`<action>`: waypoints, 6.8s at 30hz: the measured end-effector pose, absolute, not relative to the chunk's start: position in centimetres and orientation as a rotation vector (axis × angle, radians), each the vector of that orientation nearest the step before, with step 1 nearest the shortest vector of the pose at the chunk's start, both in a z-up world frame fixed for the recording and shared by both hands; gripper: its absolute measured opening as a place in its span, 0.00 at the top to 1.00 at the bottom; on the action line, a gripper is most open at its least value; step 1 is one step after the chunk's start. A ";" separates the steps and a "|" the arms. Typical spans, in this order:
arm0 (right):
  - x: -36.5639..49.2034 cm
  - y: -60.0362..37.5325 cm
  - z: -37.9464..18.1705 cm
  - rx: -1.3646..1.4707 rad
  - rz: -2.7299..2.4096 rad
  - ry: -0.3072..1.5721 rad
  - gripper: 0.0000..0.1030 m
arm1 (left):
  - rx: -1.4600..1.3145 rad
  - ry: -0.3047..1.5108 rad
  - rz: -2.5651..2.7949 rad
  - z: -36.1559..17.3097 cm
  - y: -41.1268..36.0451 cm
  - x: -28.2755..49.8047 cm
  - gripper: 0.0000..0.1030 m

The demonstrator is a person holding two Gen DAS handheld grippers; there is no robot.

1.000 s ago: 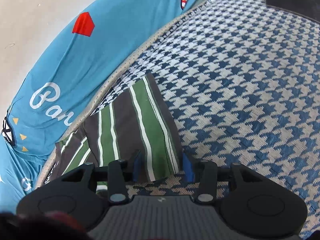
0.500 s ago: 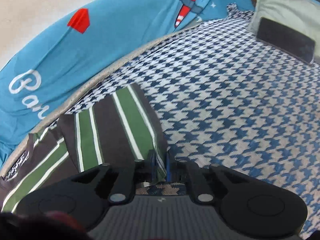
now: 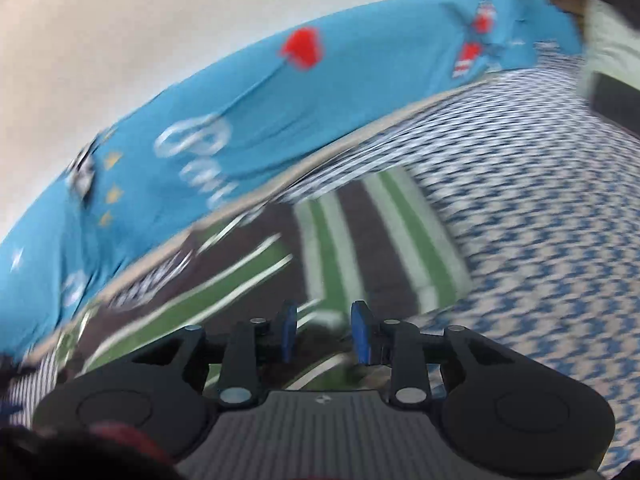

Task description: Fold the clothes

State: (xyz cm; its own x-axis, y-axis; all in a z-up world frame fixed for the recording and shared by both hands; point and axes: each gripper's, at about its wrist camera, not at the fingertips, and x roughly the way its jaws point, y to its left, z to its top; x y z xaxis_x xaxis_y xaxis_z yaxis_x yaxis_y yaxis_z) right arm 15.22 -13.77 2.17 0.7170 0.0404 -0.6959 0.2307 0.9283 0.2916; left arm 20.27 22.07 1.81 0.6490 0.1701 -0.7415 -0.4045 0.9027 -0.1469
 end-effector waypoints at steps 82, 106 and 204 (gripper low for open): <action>17.3 -8.7 0.0 0.341 0.052 0.927 0.71 | -0.139 0.805 -0.074 -1.3 15.7 24.2 0.26; 17.8 -7.9 -0.6 0.331 0.093 0.963 0.71 | 0.279 0.582 0.118 0.7 11.1 25.5 0.92; 31.0 -8.0 0.5 0.082 0.238 0.609 0.75 | -0.129 1.045 0.335 -2.6 13.8 17.4 0.00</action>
